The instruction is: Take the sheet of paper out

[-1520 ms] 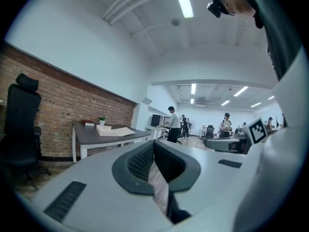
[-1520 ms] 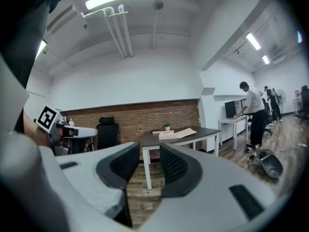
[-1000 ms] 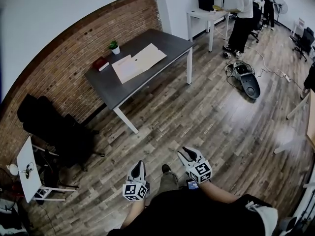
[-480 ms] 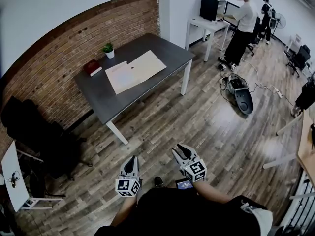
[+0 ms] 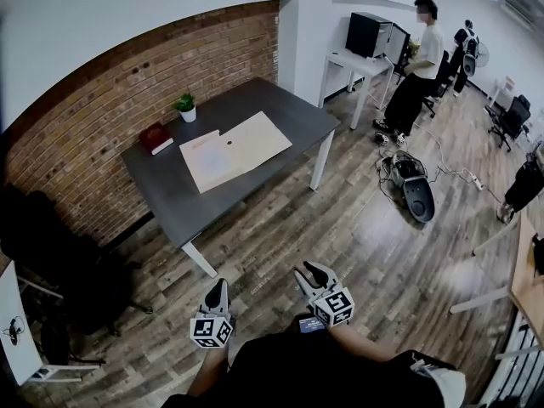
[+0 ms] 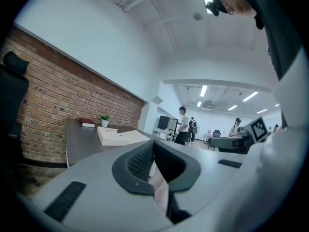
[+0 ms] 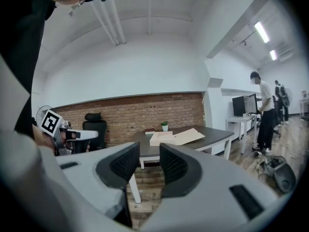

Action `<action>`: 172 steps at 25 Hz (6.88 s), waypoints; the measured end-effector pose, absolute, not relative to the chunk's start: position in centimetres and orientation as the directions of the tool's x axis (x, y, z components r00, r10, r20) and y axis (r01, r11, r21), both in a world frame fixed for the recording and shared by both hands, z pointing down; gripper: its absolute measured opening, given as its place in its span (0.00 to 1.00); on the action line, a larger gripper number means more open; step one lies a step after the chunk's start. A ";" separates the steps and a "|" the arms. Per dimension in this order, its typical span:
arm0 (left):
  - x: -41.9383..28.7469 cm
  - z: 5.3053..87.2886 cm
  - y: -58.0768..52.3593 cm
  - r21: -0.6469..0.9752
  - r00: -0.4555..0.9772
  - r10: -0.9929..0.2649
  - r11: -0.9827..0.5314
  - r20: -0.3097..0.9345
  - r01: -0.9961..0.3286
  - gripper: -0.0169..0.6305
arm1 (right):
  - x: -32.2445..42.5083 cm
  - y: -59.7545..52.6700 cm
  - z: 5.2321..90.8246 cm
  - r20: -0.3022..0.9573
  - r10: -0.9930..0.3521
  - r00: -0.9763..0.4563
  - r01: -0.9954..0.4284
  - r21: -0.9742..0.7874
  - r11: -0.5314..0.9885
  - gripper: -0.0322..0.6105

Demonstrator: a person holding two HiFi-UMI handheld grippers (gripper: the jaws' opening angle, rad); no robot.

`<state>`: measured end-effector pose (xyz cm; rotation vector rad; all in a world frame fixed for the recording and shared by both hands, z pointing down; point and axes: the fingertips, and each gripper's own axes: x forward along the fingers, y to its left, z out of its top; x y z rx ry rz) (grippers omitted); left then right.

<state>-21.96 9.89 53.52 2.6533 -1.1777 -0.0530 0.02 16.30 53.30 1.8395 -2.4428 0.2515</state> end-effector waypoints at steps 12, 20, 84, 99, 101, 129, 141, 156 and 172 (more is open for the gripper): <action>-16.5 54.5 -3.9 0.245 0.621 -0.779 -0.587 0.086 -0.771 0.02 | 5.9 1.1 53.0 0.090 -0.932 -0.351 -0.934 -0.106 0.342 0.26; -9.4 51.4 -14.7 0.236 0.557 -0.828 -0.528 0.072 -0.816 0.02 | 12.9 -10.6 50.5 0.069 -0.890 -0.450 -0.891 -0.094 0.443 0.26; -15.7 57.4 -55.7 0.247 0.254 -0.946 -0.202 0.201 -0.948 0.02 | 1.3 -61.6 67.2 0.522 -0.462 -0.717 -0.645 -0.244 0.724 0.26; -17.1 58.2 -53.9 0.248 0.228 -0.950 -0.172 0.216 -0.953 0.02 | -1.4 -61.1 75.2 0.719 -0.344 -0.604 -0.651 -0.196 0.733 0.26; -17.2 58.1 -53.7 0.255 0.229 -0.950 -0.172 0.213 -0.951 0.02 | -1.7 -60.9 75.4 0.731 -0.335 -0.594 -0.643 -0.181 0.745 0.26; -16.1 55.4 -54.0 0.278 0.308 -0.940 -0.260 0.146 -0.925 0.02 | 3.1 -60.7 73.7 0.730 -0.399 -0.555 -0.639 -0.068 0.766 0.06; -13.8 54.3 -53.1 0.294 0.399 -0.912 -0.356 0.099 -0.887 0.02 | 10.8 -60.6 70.0 0.691 -0.536 -0.485 -0.756 -0.024 0.654 0.06; -8.6 52.7 -50.7 0.295 0.554 -0.832 -0.521 0.035 -0.801 0.02 | 19.9 -57.6 64.1 0.619 -0.694 -0.367 -0.852 0.077 0.518 0.06; -4.3 50.0 -47.5 0.262 0.594 -0.804 -0.573 0.000 -0.776 0.02 | 20.7 -53.3 52.4 0.420 -0.798 -0.432 -0.784 0.263 0.563 0.06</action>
